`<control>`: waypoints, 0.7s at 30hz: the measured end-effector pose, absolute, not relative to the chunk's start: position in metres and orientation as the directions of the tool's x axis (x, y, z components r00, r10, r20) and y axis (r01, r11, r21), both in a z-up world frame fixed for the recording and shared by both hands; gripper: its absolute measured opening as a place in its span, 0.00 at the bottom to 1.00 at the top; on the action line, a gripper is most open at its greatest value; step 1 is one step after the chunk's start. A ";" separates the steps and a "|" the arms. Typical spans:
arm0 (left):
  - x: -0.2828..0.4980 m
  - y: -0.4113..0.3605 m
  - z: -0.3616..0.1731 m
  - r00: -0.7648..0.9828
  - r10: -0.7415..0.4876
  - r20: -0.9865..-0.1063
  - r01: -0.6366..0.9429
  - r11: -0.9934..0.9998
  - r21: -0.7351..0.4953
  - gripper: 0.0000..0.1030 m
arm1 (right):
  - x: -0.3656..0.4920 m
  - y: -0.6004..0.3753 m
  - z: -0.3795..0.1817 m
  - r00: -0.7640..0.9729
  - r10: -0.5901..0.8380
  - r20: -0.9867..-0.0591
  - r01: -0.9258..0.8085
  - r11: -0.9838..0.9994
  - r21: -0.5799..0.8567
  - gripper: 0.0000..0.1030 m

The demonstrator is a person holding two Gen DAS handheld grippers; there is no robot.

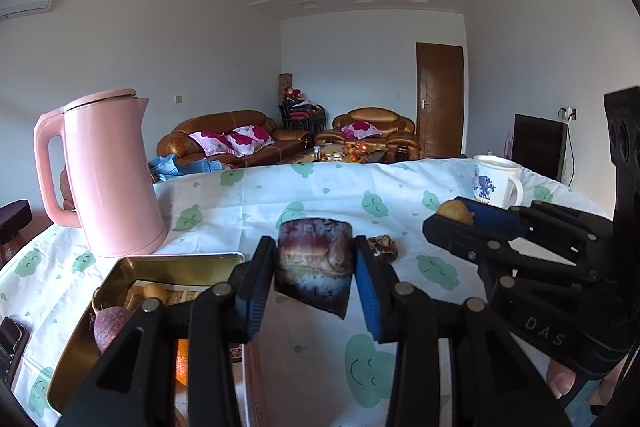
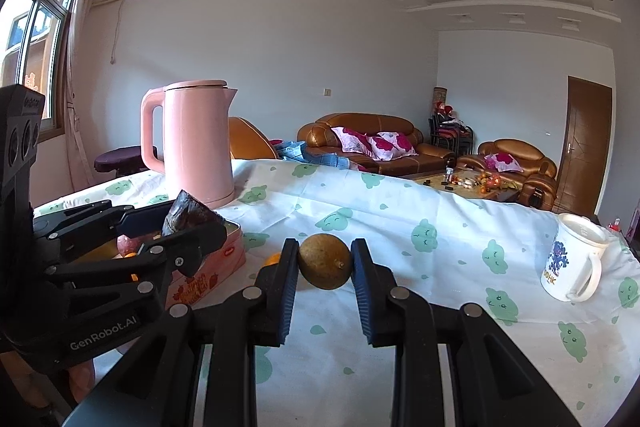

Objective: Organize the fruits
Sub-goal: 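Carry the taro root and brown fruit over the tin box with both grippers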

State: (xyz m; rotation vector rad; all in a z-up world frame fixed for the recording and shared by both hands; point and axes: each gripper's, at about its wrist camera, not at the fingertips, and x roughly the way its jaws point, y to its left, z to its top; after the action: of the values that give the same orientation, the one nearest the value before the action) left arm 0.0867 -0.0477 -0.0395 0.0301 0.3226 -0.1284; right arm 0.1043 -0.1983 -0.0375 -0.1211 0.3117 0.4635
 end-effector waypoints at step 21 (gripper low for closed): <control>0.073 -0.015 -0.039 0.945 -0.081 -0.317 0.081 0.997 -0.012 0.40 | 0.099 -0.165 -0.032 0.815 0.477 -0.330 -0.522 0.851 -0.061 0.27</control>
State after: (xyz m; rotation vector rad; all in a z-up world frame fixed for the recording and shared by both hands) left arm 0.0735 -0.0153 -0.0387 0.0009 0.3228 -0.0826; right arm 0.0988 -0.1648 -0.0318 -0.1513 0.3111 0.5348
